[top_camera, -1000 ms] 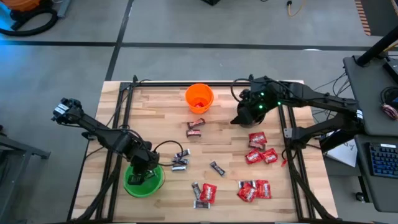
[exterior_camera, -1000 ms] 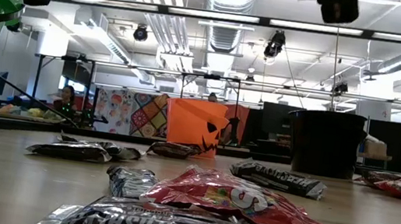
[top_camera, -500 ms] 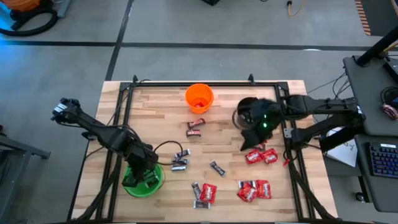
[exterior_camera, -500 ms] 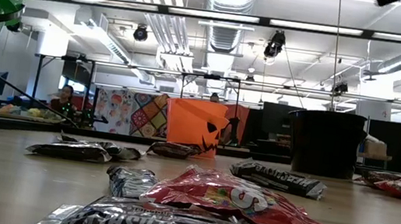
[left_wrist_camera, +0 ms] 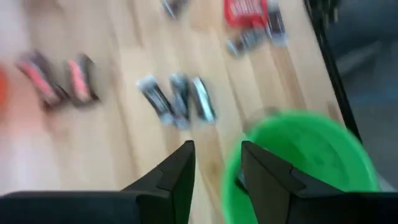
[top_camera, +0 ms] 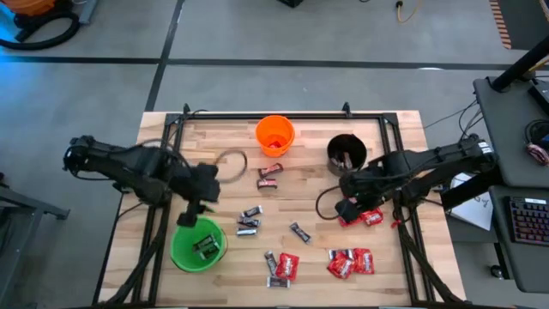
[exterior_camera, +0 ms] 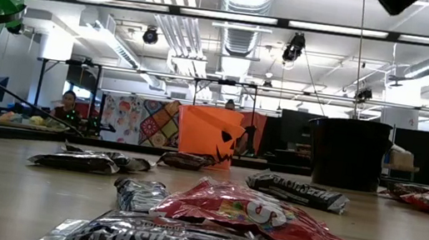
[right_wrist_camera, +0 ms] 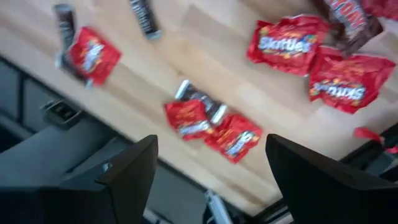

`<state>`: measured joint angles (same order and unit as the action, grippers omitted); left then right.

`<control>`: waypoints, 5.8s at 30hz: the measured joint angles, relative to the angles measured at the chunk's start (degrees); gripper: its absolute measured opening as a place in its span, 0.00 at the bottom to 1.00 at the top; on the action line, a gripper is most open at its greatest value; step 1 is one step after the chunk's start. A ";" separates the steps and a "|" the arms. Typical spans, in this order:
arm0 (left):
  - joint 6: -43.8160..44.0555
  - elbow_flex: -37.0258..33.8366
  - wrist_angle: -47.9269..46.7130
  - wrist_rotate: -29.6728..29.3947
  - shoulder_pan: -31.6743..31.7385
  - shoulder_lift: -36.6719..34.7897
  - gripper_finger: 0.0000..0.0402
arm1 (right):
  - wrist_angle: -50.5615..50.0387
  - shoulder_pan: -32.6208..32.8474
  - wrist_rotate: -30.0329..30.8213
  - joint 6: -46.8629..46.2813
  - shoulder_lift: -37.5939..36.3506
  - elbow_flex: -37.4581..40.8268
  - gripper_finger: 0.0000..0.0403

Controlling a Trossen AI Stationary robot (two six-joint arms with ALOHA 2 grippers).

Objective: Sort candy
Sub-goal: Put the red candy into the orange bucket, then put the brown chocolate into the black bucket

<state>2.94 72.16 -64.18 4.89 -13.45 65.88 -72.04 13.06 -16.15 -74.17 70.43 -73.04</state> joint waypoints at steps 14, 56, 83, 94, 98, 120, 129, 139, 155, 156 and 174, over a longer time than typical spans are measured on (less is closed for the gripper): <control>-2.31 -12.28 46.53 12.31 21.36 -11.06 0.28 | 6.45 1.10 4.23 -1.50 9.42 10.72 0.67; 17.31 -24.94 46.78 13.48 30.62 -5.94 0.28 | 23.43 0.18 7.54 5.32 10.99 16.10 0.08; 39.40 -23.34 27.98 22.66 30.51 -8.18 0.28 | 48.52 -28.14 7.15 61.29 16.60 -5.13 0.08; 33.38 -10.32 24.11 13.46 30.53 -8.20 0.28 | 67.44 -35.75 6.99 71.46 22.97 -5.09 0.08; 32.07 -7.49 22.58 9.13 30.53 -7.91 0.28 | 71.05 -36.62 6.69 76.10 25.02 -4.88 0.08; 35.53 -6.99 19.54 -0.60 30.53 -7.68 0.28 | 101.49 -41.76 -0.80 79.27 27.91 13.26 0.08; 38.12 -7.04 19.55 -2.51 30.54 -5.24 0.28 | 101.48 -41.83 -0.38 79.28 27.89 14.79 0.08; 40.10 -7.06 19.51 -2.48 30.53 -2.90 0.28 | 100.52 -41.83 -0.31 78.94 27.89 13.87 0.08; 41.51 -7.06 19.54 -2.37 30.50 -3.18 0.28 | 86.94 -41.85 2.75 76.26 27.89 7.73 0.19; 41.51 -7.06 19.53 -2.37 30.48 -3.20 0.28 | 86.61 -41.85 2.73 76.28 27.89 7.61 0.22; 30.62 -7.06 19.56 0.57 30.42 -3.20 0.28 | 59.29 -41.26 2.68 69.49 26.32 -3.78 0.51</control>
<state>33.56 65.10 -44.62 5.46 16.97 62.67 -12.75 -28.21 -13.47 -4.68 96.75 -76.82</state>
